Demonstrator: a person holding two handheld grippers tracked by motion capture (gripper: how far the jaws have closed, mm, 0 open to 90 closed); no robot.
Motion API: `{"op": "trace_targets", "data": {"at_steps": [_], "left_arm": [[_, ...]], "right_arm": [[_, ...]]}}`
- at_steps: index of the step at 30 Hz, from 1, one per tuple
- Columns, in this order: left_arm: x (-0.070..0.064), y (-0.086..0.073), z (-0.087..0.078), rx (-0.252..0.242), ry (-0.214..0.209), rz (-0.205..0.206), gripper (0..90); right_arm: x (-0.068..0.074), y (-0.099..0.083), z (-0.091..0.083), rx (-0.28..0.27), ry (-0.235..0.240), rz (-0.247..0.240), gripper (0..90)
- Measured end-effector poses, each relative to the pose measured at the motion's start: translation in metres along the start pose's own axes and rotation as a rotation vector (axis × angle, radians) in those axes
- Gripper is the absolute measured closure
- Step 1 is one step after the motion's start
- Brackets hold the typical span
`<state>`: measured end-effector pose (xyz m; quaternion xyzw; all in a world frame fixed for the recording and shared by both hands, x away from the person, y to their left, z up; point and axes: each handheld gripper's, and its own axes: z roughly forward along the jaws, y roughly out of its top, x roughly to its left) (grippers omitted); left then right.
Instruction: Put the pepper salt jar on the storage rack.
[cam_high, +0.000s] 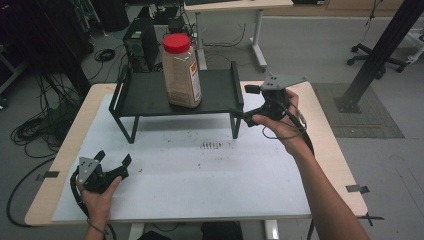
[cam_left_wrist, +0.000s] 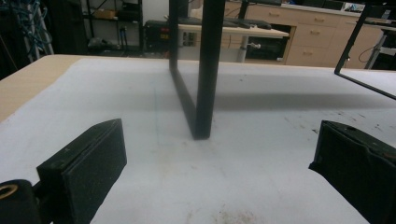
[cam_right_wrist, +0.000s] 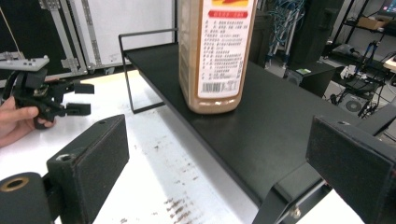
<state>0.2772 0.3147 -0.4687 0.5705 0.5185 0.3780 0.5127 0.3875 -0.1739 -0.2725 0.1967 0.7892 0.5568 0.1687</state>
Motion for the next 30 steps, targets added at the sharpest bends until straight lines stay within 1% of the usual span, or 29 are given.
{"op": "trace_targets", "data": {"at_steps": [14, 16, 20, 25, 30], "left_arm": [[0.0, 0.0, 0.0, 0.001, -0.001, 0.003, 2.9], [0.0, 0.0, 0.0, -0.002, 0.0, 0.0, 2.9], [0.0, 0.0, 0.0, 0.001, 0.003, 0.005, 2.9], [0.0, 0.0, 0.0, 0.002, 0.006, 0.005, 2.9], [-0.001, 0.0, 0.0, 0.006, 0.008, 0.011, 3.0]], "right_arm": [[0.012, -0.029, -0.012, -0.019, -0.006, 0.026, 5.9], [0.014, -0.033, -0.013, -0.012, -0.015, 0.016, 5.9], [0.016, -0.043, -0.014, -0.01, -0.023, 0.02, 5.8], [0.019, -0.055, -0.015, -0.017, -0.023, 0.039, 5.8], [0.021, -0.064, -0.015, -0.023, -0.029, 0.034, 5.8]]}}
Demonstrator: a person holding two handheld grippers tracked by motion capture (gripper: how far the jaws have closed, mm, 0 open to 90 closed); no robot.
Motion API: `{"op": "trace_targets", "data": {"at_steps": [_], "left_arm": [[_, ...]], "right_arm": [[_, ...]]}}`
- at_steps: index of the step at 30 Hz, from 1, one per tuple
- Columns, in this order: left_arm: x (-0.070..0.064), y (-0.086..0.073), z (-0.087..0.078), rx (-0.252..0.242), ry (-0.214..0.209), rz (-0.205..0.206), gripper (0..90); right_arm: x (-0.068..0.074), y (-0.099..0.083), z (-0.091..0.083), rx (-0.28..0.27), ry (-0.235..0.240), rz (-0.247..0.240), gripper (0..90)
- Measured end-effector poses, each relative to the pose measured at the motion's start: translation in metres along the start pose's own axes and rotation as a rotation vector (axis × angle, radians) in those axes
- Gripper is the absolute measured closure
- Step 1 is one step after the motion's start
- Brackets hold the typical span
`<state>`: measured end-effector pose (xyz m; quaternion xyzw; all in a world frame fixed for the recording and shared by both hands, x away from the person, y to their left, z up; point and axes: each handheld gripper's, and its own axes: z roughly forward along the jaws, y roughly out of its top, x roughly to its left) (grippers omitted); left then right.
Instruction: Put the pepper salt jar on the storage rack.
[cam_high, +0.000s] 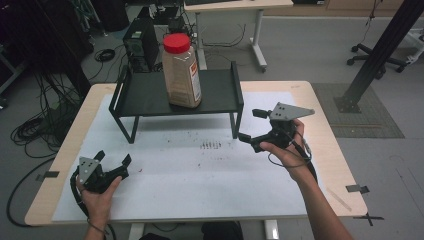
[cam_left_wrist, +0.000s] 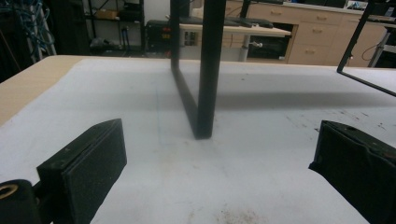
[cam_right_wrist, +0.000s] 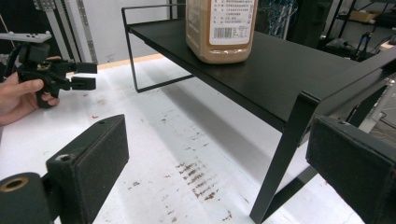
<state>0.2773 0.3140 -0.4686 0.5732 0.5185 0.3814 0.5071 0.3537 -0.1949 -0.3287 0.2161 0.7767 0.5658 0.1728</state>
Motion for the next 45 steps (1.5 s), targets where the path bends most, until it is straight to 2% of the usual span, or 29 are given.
{"op": "trace_targets", "data": {"at_steps": [4, 25, 45], "left_arm": [[0.0, 0.0, 0.0, 0.0, 0.002, 0.003, 2.9], [-0.002, 0.0, 0.001, 0.005, 0.001, 0.021, 3.0], [-0.003, 0.0, 0.002, 0.013, 0.0, 0.041, 3.0]], "right_arm": [[0.002, -0.006, -0.001, 0.002, -0.004, -0.007, 5.7], [0.001, -0.048, 0.001, 0.019, -0.011, 0.031, 5.6], [0.003, -0.078, -0.006, 0.059, -0.022, 0.027, 5.6]]}}
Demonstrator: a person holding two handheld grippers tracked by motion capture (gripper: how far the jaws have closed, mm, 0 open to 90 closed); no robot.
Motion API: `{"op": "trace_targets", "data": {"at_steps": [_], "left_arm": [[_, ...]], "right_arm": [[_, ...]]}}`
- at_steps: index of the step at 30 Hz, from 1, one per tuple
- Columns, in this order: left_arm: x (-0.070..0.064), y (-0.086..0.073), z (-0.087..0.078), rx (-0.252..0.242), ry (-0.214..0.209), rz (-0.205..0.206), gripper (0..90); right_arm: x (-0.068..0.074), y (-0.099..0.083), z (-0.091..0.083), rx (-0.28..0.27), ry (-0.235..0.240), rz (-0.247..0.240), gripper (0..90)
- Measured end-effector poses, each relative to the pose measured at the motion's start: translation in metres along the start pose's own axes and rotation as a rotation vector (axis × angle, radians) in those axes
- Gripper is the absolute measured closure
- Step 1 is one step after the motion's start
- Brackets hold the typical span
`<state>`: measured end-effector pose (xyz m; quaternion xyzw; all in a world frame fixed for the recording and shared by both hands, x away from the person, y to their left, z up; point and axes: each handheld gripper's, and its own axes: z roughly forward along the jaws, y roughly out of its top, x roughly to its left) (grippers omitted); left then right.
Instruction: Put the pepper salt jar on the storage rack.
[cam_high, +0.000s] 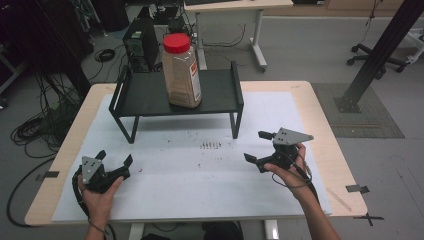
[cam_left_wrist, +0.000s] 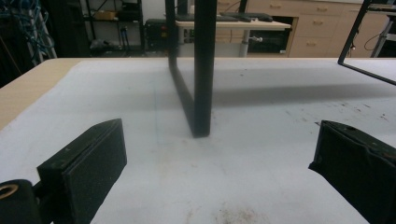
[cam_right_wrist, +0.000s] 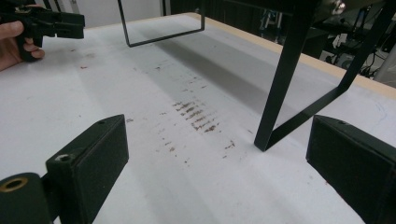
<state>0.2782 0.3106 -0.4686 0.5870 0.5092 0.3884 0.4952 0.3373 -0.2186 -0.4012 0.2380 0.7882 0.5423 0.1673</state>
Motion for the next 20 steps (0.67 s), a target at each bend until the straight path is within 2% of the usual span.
{"op": "trace_targets", "data": {"at_steps": [20], "left_arm": [[-0.001, 0.0, 0.001, 0.009, 0.006, 0.007, 2.8]], "right_arm": [[-0.003, -0.029, -0.007, 0.02, -0.025, 0.025, 5.7]]}}
